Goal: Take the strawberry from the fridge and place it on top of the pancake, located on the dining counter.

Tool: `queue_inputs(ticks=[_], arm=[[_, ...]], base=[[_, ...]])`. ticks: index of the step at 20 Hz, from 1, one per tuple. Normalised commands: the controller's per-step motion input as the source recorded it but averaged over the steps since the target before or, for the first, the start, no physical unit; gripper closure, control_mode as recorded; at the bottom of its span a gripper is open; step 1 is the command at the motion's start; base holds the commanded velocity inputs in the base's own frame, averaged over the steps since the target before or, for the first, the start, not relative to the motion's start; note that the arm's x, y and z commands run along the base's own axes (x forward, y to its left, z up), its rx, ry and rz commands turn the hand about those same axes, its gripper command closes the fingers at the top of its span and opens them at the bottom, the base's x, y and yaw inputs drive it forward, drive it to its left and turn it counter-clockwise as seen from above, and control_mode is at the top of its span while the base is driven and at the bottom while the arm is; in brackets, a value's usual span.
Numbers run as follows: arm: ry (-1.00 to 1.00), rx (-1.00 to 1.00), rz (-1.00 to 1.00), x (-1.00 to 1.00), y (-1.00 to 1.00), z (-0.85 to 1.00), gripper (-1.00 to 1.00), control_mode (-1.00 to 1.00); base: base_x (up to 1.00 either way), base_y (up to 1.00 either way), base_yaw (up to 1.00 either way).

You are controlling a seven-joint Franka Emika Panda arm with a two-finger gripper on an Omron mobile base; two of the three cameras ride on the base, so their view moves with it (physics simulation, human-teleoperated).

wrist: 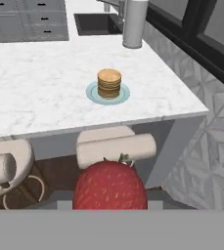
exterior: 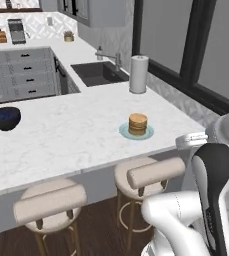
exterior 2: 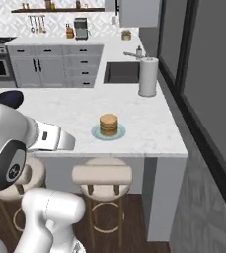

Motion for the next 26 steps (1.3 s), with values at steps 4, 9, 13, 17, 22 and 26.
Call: queue_inputs(ticks=[4,9,13,17,22,26], arm=[[0.00,0.00,0.00,0.00,0.00,0.00,1.00,1.00],[0.00,0.00,0.00,0.00,0.00,0.00,1.00,1.00],[0.00,0.00,0.00,0.00,0.00,0.00,1.00,1.00],[0.00,0.00,0.00,0.00,0.00,0.00,1.00,1.00],[0.00,0.00,0.00,0.00,0.00,0.00,1.00,1.00],[0.00,0.00,0.00,0.00,0.00,0.00,1.00,1.00]], base=[[0.50,-0.27,0.41],[0.35,-0.50,0.36],[0.24,-0.64,0.18],[0.34,-0.55,-0.01],[0.47,-0.20,-0.05],[0.50,0.18,0.00]])
